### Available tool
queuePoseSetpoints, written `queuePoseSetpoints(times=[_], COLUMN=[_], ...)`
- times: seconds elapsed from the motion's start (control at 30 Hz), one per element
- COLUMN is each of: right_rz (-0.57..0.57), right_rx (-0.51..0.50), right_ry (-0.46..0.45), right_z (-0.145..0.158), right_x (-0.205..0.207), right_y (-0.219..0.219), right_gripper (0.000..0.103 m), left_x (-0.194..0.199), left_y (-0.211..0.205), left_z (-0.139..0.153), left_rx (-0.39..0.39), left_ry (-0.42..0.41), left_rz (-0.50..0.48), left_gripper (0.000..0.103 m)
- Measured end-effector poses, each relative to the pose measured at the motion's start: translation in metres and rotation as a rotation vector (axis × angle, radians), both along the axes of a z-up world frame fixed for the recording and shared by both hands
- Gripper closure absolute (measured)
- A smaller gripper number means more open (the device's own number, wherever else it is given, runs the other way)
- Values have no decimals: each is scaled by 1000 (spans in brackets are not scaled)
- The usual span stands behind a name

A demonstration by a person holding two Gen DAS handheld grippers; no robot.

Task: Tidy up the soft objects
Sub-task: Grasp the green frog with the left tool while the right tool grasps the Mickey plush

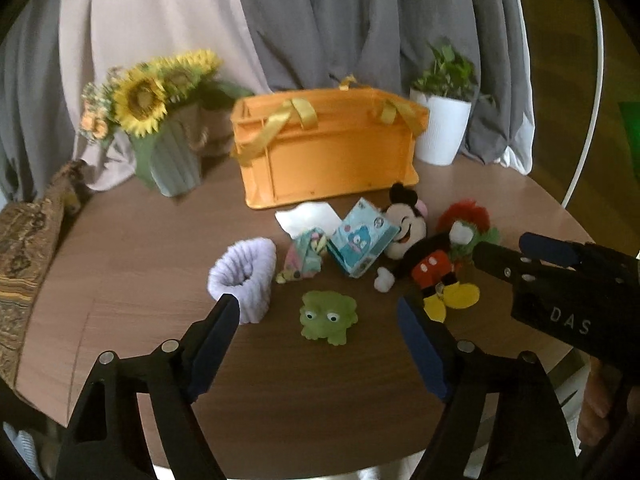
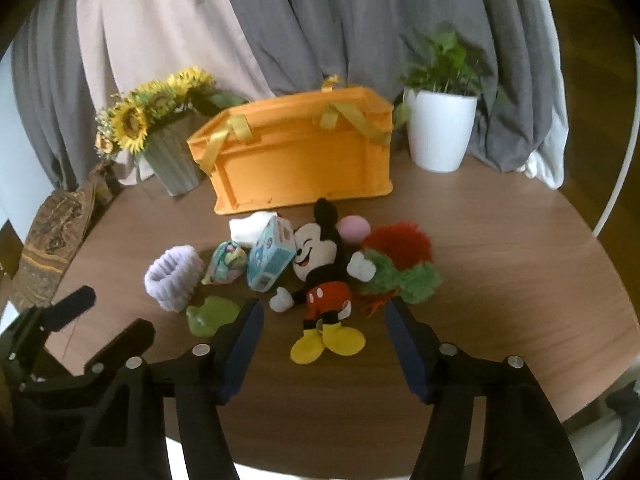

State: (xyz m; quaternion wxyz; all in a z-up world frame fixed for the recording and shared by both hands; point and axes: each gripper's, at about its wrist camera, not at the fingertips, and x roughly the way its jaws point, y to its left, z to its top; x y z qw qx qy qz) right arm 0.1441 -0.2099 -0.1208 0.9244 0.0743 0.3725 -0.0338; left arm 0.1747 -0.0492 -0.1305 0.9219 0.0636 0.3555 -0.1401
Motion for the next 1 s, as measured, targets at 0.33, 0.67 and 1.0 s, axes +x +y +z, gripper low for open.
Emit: queuePoseSetpoints(times=[0.33, 0.67, 1.0], right_rz=[25, 54, 84], right_rx=[-16, 48, 43], right_ry=[83, 149, 186], right_z=[-38, -66, -79], right_x=[41, 69, 91], right_y=[-3, -13, -11], right_gripper=[46, 47, 54], left_x=[30, 51, 60], left_y=[-13, -21, -20], left_z=[-41, -65, -74], left_rx=[20, 19, 5], left_ry=[89, 162, 201], left_rz=[-8, 15, 19], left_gripper=[27, 38, 62])
